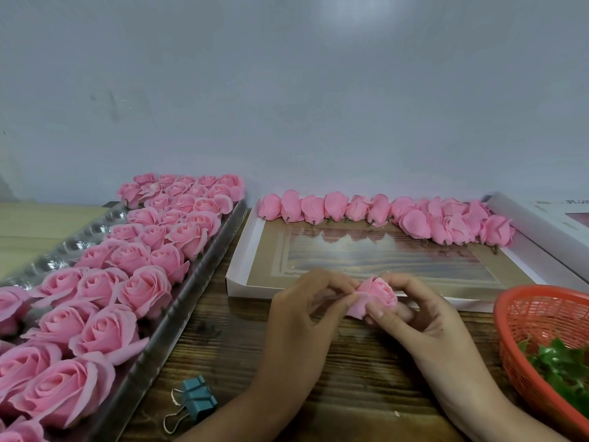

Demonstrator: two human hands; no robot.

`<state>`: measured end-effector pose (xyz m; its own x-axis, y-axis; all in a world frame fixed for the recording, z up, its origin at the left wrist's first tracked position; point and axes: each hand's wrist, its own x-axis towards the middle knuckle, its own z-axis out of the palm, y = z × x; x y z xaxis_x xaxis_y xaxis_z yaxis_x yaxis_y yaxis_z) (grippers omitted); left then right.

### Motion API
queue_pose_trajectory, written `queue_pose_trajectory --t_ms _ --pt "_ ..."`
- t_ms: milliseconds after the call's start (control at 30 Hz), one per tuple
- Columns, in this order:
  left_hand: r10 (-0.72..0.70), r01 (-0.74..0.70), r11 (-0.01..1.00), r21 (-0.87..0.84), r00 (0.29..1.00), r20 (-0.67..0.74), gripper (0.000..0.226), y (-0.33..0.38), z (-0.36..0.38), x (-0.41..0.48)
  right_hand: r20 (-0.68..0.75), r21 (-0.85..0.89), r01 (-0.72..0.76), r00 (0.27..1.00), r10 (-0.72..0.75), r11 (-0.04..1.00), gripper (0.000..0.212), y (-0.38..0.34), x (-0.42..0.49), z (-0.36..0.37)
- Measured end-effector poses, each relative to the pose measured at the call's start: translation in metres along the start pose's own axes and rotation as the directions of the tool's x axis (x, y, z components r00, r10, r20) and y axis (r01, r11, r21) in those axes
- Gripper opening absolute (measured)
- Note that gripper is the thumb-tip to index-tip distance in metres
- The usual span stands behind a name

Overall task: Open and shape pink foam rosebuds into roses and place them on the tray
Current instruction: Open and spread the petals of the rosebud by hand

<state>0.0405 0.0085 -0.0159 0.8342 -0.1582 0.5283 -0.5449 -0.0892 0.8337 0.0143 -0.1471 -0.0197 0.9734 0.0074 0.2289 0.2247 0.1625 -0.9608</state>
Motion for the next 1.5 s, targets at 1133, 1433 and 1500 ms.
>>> queue_pose_trajectory --t_ms 1133,1433,1500 --pt "0.386 -0.421 0.808 0.413 0.907 0.170 0.016 0.010 0.010 -0.006 -0.100 0.097 -0.026 0.994 0.036 0.995 0.031 0.004 0.002 -0.002" --pt "0.301 -0.402 0.771 0.494 0.914 0.274 0.052 0.009 0.011 -0.006 -0.119 0.131 -0.030 0.992 0.046 0.991 0.021 0.004 0.004 -0.002" --pt "0.303 -0.417 0.733 0.538 0.908 0.290 0.056 0.009 0.012 -0.006 -0.121 0.118 -0.031 0.992 0.045 0.993 0.026 0.004 0.004 -0.002"
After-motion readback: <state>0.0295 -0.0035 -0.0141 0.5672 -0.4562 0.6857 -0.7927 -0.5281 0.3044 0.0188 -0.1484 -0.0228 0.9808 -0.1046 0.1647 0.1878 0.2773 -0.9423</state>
